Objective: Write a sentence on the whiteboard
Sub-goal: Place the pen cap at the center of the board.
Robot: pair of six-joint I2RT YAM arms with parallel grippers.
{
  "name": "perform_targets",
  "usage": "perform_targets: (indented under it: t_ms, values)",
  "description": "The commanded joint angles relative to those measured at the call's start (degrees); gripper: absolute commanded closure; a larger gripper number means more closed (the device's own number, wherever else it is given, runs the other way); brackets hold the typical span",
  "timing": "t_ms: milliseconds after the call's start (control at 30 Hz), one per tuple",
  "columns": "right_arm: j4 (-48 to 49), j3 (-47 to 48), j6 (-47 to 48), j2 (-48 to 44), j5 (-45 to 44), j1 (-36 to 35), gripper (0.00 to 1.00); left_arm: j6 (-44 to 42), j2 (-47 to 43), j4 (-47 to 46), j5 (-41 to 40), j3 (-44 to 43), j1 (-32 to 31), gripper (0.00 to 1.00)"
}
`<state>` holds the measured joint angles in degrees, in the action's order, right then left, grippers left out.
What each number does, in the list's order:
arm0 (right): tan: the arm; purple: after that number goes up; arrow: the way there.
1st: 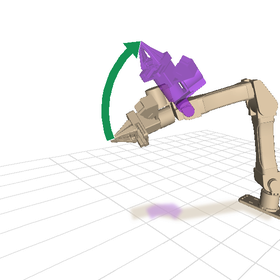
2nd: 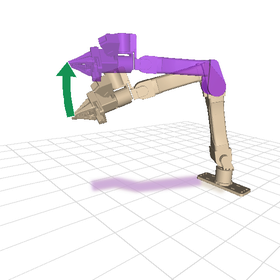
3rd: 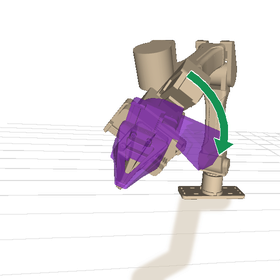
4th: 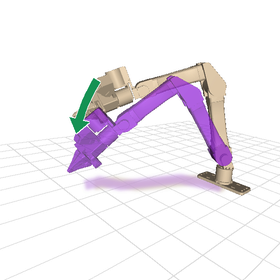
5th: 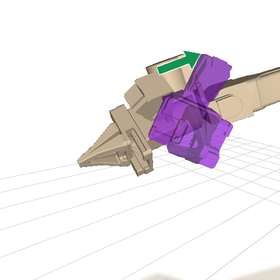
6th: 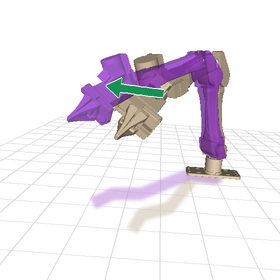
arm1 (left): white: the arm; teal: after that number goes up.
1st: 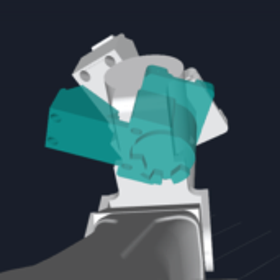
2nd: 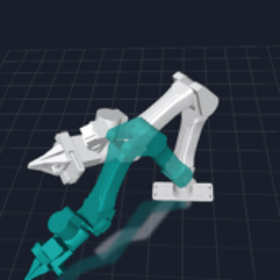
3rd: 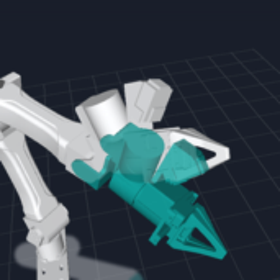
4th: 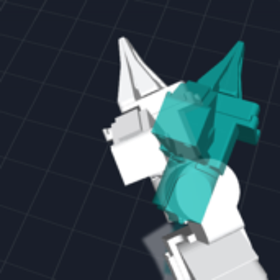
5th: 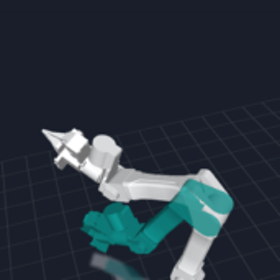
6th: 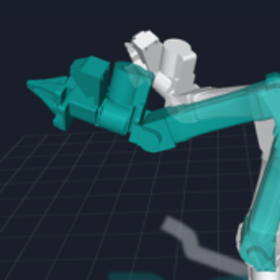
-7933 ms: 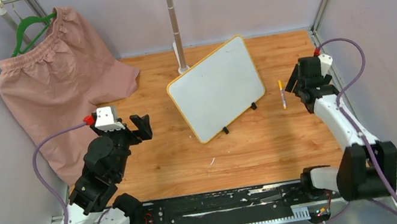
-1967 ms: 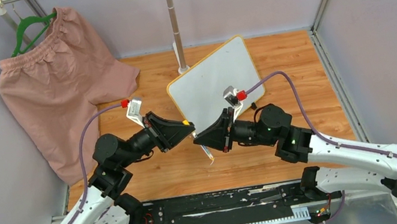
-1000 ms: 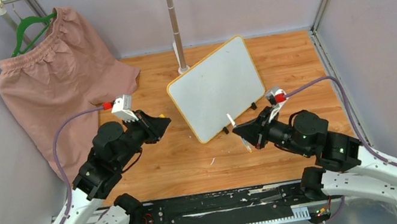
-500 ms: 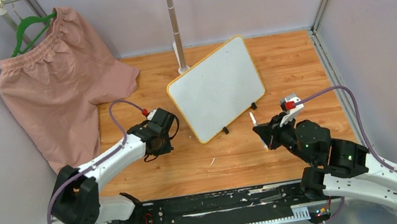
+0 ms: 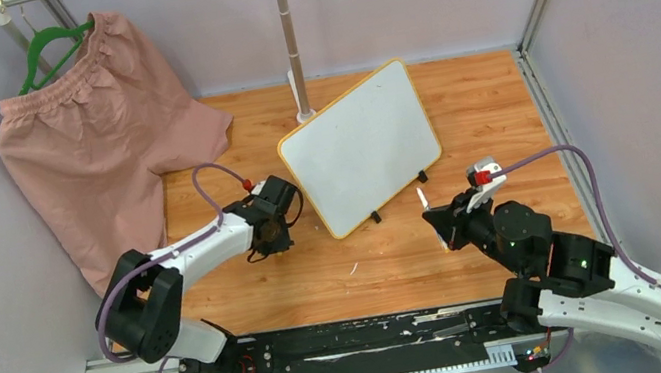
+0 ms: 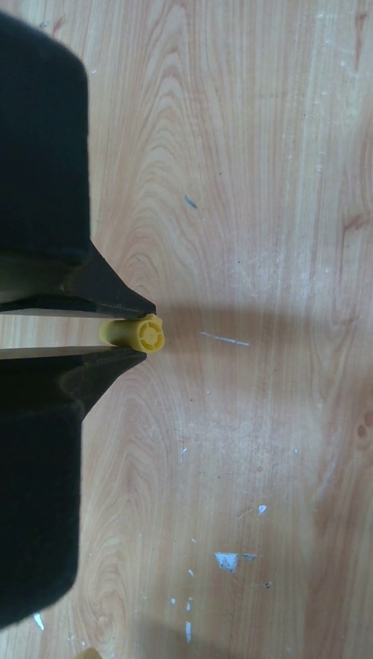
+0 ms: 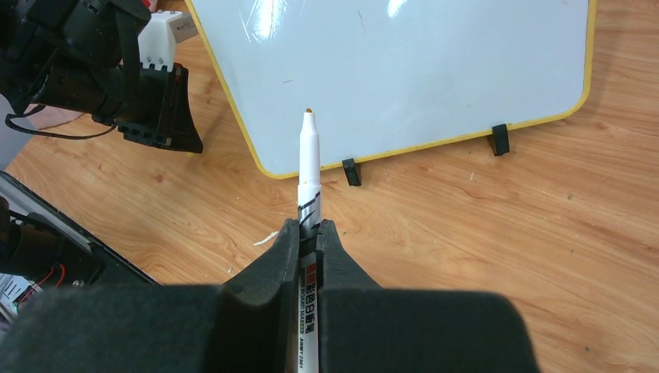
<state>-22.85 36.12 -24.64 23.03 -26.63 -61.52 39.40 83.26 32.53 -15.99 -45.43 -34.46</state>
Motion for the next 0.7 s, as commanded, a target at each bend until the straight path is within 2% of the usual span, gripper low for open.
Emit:
perform_targets:
  t_ms: [0, 167, 667]
  values:
    - [-0.35, 0.68, 1.44, -0.15, -1.22, -0.59, 1.00, -0.19, 0.05, -2.17, -0.44, 1.44, 1.27, 0.84]
    - [-0.36, 1.06, 1.75, 0.75, -1.48, -0.62, 1.00, -0.21, -0.20, -3.01, 0.34, 2.73, 2.13, 0.76]
    - [-0.35, 1.75, 1.61, 1.89, -0.88, -0.62, 1.00, 0.72, -3.12, -3.86, 1.17, 4.69, 3.30, 0.63]
